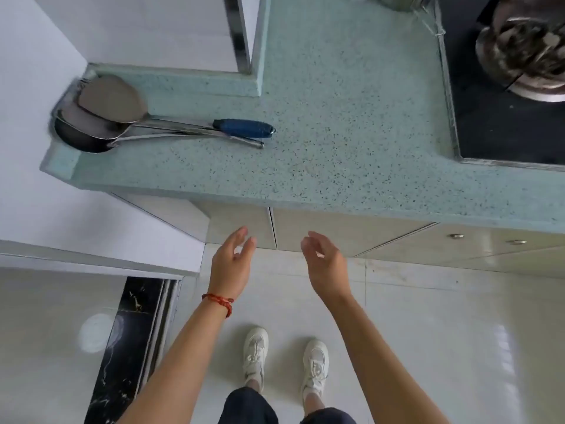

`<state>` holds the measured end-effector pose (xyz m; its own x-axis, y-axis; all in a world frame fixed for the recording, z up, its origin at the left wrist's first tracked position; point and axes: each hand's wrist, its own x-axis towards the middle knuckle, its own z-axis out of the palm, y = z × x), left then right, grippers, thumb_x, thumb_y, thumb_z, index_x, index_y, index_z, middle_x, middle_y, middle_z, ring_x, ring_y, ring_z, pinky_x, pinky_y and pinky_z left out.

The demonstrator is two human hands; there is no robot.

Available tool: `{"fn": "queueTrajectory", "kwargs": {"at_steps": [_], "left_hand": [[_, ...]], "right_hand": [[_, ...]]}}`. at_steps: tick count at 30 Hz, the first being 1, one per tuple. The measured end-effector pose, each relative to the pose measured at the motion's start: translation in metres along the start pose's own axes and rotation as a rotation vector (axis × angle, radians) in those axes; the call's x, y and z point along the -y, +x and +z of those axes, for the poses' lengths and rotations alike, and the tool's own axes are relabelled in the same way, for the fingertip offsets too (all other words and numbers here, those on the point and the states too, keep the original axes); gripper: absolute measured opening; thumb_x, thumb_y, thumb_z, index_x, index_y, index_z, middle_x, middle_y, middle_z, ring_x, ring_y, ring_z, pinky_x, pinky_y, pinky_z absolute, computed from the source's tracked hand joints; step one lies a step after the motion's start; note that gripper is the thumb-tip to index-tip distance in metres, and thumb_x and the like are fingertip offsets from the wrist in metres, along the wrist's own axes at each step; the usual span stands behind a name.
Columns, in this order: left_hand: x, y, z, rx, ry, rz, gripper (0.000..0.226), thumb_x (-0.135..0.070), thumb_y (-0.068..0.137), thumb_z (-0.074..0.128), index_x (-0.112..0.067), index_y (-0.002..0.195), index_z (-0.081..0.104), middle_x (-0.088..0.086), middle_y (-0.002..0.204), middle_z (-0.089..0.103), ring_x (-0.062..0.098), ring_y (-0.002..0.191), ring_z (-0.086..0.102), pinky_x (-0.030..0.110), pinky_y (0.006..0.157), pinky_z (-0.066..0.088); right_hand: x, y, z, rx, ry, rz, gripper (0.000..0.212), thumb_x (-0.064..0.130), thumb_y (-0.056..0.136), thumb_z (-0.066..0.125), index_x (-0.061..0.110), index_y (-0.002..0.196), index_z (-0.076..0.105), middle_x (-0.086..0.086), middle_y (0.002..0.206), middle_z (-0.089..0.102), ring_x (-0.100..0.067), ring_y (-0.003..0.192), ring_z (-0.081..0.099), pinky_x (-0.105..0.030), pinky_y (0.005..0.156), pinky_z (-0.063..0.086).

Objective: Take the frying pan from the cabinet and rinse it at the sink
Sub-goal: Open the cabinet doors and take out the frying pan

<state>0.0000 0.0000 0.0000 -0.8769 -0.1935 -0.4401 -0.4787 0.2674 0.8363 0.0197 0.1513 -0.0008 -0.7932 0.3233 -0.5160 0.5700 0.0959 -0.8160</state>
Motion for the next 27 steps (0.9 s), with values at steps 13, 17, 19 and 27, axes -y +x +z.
{"fn": "queueTrajectory", "kwargs": {"at_steps": [13,17,19,27], "left_hand": [[-0.001,0.069,0.004,0.270,-0.860,-0.275,0.019,-0.005,0.090,0.044,-0.017,0.089,0.059,0.001,0.102,0.063,0.018,0.105,0.060,0.038,0.095,0.043],[0.000,0.069,0.006,0.306,-0.931,-0.272,0.022,-0.001,0.089,0.042,-0.015,0.092,0.059,0.001,0.100,0.064,0.017,0.105,0.059,0.037,0.095,0.044],[0.000,0.072,0.009,0.290,-1.009,-0.286,0.026,0.005,0.086,0.041,-0.014,0.087,0.058,0.001,0.094,0.064,0.017,0.101,0.060,0.037,0.093,0.046],[0.007,0.070,0.012,0.250,-1.039,-0.295,0.038,0.020,0.080,0.030,-0.008,0.089,0.054,0.007,0.097,0.059,0.021,0.099,0.060,0.039,0.093,0.046]], "right_hand": [[0.011,0.061,0.059,0.037,1.166,0.279,0.019,-0.007,0.091,0.038,0.008,0.090,0.050,-0.009,0.092,0.061,-0.022,0.095,0.062,-0.037,0.092,0.048],[0.011,0.060,0.067,0.067,1.246,0.270,0.028,-0.012,0.089,0.034,0.012,0.081,0.046,-0.008,0.090,0.057,-0.021,0.094,0.061,-0.036,0.093,0.047],[0.011,0.059,0.068,0.059,1.264,0.264,0.026,-0.012,0.090,0.033,0.010,0.086,0.047,-0.010,0.095,0.056,-0.022,0.094,0.060,-0.036,0.091,0.047],[0.001,0.036,0.065,0.011,1.203,0.280,0.028,-0.013,0.089,0.034,0.009,0.094,0.051,-0.009,0.097,0.057,-0.020,0.092,0.061,-0.030,0.078,0.048]]}}
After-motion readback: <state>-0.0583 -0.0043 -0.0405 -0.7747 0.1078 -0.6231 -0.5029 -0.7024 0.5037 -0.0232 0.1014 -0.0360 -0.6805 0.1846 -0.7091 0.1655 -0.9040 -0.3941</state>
